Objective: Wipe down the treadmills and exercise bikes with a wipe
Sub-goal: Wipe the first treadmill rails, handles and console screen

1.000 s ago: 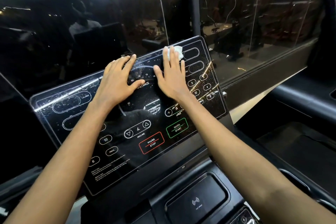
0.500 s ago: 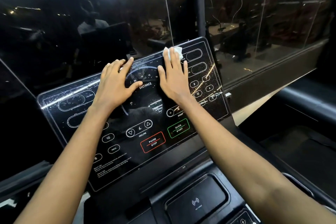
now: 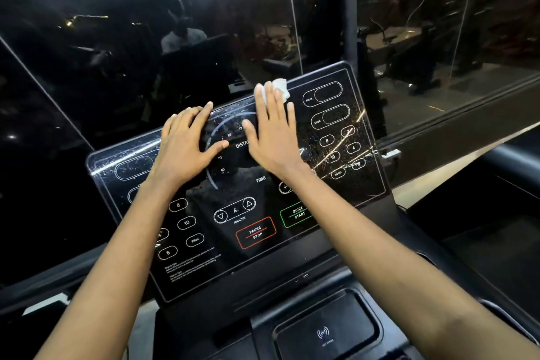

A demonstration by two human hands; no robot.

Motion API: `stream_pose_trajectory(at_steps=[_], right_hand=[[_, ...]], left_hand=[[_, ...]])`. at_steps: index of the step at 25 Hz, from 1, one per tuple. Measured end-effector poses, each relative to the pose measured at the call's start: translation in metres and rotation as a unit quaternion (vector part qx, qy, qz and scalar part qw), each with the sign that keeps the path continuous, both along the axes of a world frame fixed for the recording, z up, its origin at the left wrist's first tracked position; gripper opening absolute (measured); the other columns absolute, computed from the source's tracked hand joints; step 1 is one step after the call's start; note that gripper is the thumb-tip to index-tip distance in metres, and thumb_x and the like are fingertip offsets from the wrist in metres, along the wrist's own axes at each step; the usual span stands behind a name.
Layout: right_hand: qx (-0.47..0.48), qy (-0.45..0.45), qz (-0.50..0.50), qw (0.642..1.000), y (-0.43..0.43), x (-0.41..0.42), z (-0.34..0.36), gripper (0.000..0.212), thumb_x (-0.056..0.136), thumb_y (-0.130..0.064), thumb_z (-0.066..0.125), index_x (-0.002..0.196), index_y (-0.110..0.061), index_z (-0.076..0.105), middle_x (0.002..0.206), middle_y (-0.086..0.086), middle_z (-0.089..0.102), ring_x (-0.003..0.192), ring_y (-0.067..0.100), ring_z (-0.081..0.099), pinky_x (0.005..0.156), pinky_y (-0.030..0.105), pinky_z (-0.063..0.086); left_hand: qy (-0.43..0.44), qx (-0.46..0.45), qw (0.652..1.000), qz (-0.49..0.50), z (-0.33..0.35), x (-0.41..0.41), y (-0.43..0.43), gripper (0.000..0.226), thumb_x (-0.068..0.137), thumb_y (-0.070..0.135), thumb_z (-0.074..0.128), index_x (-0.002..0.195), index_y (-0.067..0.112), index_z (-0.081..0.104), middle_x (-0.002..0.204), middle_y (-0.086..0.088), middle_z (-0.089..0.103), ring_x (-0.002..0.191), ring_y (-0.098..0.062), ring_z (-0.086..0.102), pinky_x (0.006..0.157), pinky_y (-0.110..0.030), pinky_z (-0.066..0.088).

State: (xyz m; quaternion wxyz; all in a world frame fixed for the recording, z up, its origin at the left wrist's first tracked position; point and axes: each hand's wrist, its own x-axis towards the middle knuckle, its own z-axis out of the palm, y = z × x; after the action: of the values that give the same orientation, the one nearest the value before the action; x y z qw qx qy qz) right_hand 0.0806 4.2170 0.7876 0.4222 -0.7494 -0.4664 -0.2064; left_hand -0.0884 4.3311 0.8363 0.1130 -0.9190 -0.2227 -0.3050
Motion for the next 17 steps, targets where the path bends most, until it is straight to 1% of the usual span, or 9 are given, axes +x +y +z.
stream_pose_trajectory(at_steps=[2, 4, 6, 8, 10, 12, 13, 14, 17], right_hand=[[-0.019, -0.048, 0.044, 0.998, -0.005, -0.013, -0.016, 0.068, 0.104, -0.041, 0.034, 0.16, -0.017, 0.005, 0.168, 0.003, 0.001, 0.154, 0.018, -0.005, 0.124, 0.05, 0.003], [-0.023, -0.052, 0.039, 0.998, -0.016, -0.015, -0.033, 0.064, 0.105, -0.041, 0.033, 0.16, -0.023, 0.005, 0.168, -0.003, 0.002, 0.154, 0.012, -0.005, 0.124, 0.051, 0.004], [-0.007, 0.012, 0.0, 1.0, -0.019, -0.01, -0.036, 0.061, 0.106, -0.041, 0.03, 0.16, -0.026, 0.005, 0.168, -0.005, 0.003, 0.153, 0.011, -0.003, 0.124, 0.052, 0.003], [0.003, 0.06, -0.025, 0.998, -0.01, -0.015, -0.024, 0.063, 0.105, -0.043, 0.03, 0.16, -0.022, 0.007, 0.168, 0.0, 0.003, 0.154, 0.017, -0.001, 0.124, 0.051, 0.001], [-0.006, 0.026, 0.005, 1.0, 0.003, -0.034, -0.011, 0.068, 0.103, -0.045, 0.033, 0.16, -0.018, 0.008, 0.168, 0.004, 0.003, 0.154, 0.021, -0.001, 0.123, 0.05, -0.001], [-0.032, -0.045, 0.046, 0.997, 0.008, -0.05, -0.012, 0.068, 0.103, -0.045, 0.034, 0.16, -0.02, 0.007, 0.168, 0.001, 0.003, 0.154, 0.017, -0.003, 0.124, 0.051, 0.001], [-0.039, -0.058, 0.042, 0.997, 0.005, -0.049, -0.016, 0.066, 0.104, -0.045, 0.033, 0.16, -0.022, 0.007, 0.168, -0.001, 0.003, 0.154, 0.015, -0.003, 0.123, 0.052, 0.002], [-0.033, -0.041, 0.019, 0.998, 0.001, -0.043, -0.021, 0.064, 0.104, -0.044, 0.032, 0.16, -0.024, 0.008, 0.168, -0.003, 0.005, 0.154, 0.014, -0.002, 0.123, 0.053, 0.003], [0.004, 0.08, -0.068, 0.994, -0.019, -0.037, -0.041, 0.062, 0.105, -0.038, 0.031, 0.16, -0.024, 0.006, 0.167, -0.001, 0.006, 0.154, 0.015, 0.0, 0.123, 0.053, 0.007]], left_hand=[[0.005, 0.002, 1.0, 0.004, -0.001, -0.002, 0.001, 0.084, 0.089, 0.06, 0.061, 0.158, 0.025, 0.026, 0.148, -0.006, 0.042, 0.144, -0.025, 0.032, 0.121, -0.046, 0.012], [0.004, -0.002, 1.0, 0.012, 0.0, -0.006, 0.003, 0.084, 0.089, 0.061, 0.061, 0.158, 0.029, 0.025, 0.149, -0.007, 0.041, 0.144, -0.024, 0.03, 0.121, -0.045, 0.011], [0.001, -0.002, 1.0, 0.019, 0.0, -0.013, 0.006, 0.084, 0.089, 0.063, 0.06, 0.158, 0.03, 0.025, 0.149, -0.008, 0.042, 0.145, -0.024, 0.03, 0.12, -0.045, 0.012], [-0.002, 0.01, 1.0, 0.019, -0.001, -0.025, 0.008, 0.084, 0.089, 0.063, 0.059, 0.157, 0.028, 0.027, 0.147, -0.009, 0.043, 0.144, -0.024, 0.031, 0.12, -0.045, 0.014], [-0.008, 0.018, 1.0, 0.019, -0.002, -0.034, 0.012, 0.082, 0.089, 0.063, 0.059, 0.157, 0.027, 0.029, 0.145, -0.009, 0.045, 0.142, -0.024, 0.033, 0.119, -0.045, 0.015], [-0.011, 0.017, 1.0, 0.016, -0.001, -0.043, 0.015, 0.082, 0.089, 0.064, 0.058, 0.156, 0.027, 0.029, 0.145, -0.009, 0.046, 0.141, -0.024, 0.034, 0.119, -0.045, 0.016], [-0.009, 0.017, 1.0, 0.015, -0.001, -0.046, 0.016, 0.082, 0.09, 0.064, 0.057, 0.156, 0.026, 0.028, 0.145, -0.009, 0.045, 0.141, -0.024, 0.034, 0.12, -0.045, 0.016], [-0.006, 0.019, 1.0, 0.017, -0.001, -0.048, 0.017, 0.082, 0.09, 0.064, 0.057, 0.156, 0.026, 0.028, 0.146, -0.009, 0.045, 0.141, -0.025, 0.034, 0.12, -0.045, 0.016], [-0.004, 0.03, 0.999, 0.02, -0.004, -0.048, 0.015, 0.081, 0.092, 0.06, 0.057, 0.157, 0.021, 0.027, 0.151, -0.013, 0.04, 0.144, -0.028, 0.03, 0.122, -0.046, 0.015]])
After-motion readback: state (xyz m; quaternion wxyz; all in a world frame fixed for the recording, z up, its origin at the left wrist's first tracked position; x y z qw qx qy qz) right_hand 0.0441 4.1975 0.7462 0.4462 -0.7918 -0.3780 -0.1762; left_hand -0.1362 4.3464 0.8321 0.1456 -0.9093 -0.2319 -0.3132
